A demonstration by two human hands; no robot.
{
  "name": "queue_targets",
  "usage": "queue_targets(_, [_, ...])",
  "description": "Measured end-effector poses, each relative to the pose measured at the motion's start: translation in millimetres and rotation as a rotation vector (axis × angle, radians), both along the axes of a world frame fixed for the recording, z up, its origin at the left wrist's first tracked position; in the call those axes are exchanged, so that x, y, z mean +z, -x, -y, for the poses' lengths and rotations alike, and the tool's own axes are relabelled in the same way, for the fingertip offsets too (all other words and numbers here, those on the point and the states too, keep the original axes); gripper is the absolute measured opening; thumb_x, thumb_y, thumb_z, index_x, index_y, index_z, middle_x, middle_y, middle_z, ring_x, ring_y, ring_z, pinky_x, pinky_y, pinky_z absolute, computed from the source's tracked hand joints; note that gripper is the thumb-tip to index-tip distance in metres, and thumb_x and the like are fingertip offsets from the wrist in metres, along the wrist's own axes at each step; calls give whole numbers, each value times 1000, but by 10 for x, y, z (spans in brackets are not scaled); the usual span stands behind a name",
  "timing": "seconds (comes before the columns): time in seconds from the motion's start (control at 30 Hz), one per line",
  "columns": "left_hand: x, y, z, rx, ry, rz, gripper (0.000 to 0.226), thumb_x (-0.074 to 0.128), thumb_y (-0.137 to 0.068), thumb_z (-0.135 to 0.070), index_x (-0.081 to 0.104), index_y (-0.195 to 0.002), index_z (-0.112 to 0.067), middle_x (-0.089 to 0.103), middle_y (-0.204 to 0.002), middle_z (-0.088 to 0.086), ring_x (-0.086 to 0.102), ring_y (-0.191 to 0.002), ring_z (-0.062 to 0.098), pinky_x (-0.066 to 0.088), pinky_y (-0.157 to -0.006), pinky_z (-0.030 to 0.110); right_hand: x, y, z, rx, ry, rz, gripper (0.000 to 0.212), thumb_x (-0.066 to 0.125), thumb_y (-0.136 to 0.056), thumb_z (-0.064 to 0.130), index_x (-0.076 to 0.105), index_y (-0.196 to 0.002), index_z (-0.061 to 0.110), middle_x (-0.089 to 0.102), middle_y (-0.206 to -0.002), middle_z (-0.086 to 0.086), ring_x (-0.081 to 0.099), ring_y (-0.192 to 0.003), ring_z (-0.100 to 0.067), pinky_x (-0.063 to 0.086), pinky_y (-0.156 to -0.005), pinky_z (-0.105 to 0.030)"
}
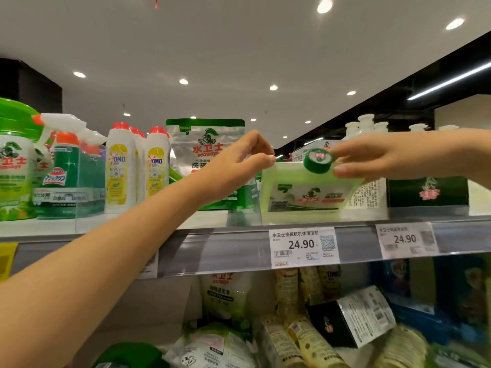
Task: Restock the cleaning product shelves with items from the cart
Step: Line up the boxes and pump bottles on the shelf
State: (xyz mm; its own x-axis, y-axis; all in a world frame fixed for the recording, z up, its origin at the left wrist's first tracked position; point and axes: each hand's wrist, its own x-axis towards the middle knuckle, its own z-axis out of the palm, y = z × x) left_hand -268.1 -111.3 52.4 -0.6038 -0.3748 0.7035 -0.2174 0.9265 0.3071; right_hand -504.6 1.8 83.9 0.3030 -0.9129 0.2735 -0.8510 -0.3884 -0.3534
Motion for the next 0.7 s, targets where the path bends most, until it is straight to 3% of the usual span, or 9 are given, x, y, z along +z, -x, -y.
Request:
queue_targets(0.1, [13,5,-42,-26,-62,20,25,39,-84,-50,52,-99,-34,59,-104,-13,58,-97,2,47,-79,23,16,44,-50,10,59,185,40,55,-74,40,60,-113,35,69,-103,16,66,-101,-7,58,-79,-23])
queue_targets(0.2, [18,-8,-72,-11,-55,4,31,36,-84,-54,55,-97,-34,61,-98,-16,59,-90,-5,45,-71,12,-39,-29,50,8,64,347,28,50,-80,34,61,-105,30,65,-106,6,66,-97,-13,59,-73,-28])
queue_targets(0.3, [6,-1,-62,29,-12,-13,35,39,-83,-49,57,-104,-28,64,-102,-9,60,-96,5,46,-72,13,-102,-124,185,28,34,557,22,44,-95,26,63,-104,20,67,-103,-3,70,-88,-14,58,-69,-27])
queue_targets(0.33, [1,6,-56,30,-11,-18,38,40,-83,-48,58,-109,-26,64,-105,-8,60,-98,6,47,-76,14,-145,-131,242,1,90,500,25,40,-98,26,62,-106,18,66,-103,-5,68,-91,-17,56,-73,-29])
queue_targets(0.4, [-5,12,-49,25,-12,-13,43,40,-84,-45,55,-119,-27,61,-111,-15,57,-103,-4,46,-84,14,-222,-145,327,-98,280,203,31,34,-101,34,55,-116,17,59,-107,-5,58,-101,-23,50,-81,-30])
queue_targets(0.5, [-9,11,-59,45,51,-8,44,39,-86,-47,50,-126,-34,46,-123,-28,42,-104,-25,35,-85,5,-320,-182,370,-115,381,-93,62,43,-84,58,33,-137,27,41,-126,8,45,-114,-13,43,-97,-31])
queue_targets(0.57, [-15,15,-60,55,61,-9,45,40,-85,-48,47,-128,-37,38,-137,-23,38,-110,-21,31,-89,7,-329,-204,391,-144,380,-136,82,56,-78,58,23,-145,25,33,-133,10,40,-117,-9,38,-97,-25])
queue_targets(0.63, [-23,31,-58,70,63,7,48,41,-85,-49,45,-131,-36,31,-150,-17,34,-123,-8,32,-100,18,-311,-221,459,-182,390,-181,80,64,-80,52,26,-144,21,35,-134,5,41,-117,-12,40,-98,-28])
queue_targets(0.7, [-19,50,-64,75,48,24,55,40,-84,-51,40,-137,-35,23,-156,-15,29,-129,-4,32,-106,26,-284,-262,542,-215,395,-235,76,64,-84,50,26,-142,18,36,-132,0,42,-116,-16,41,-101,-34])
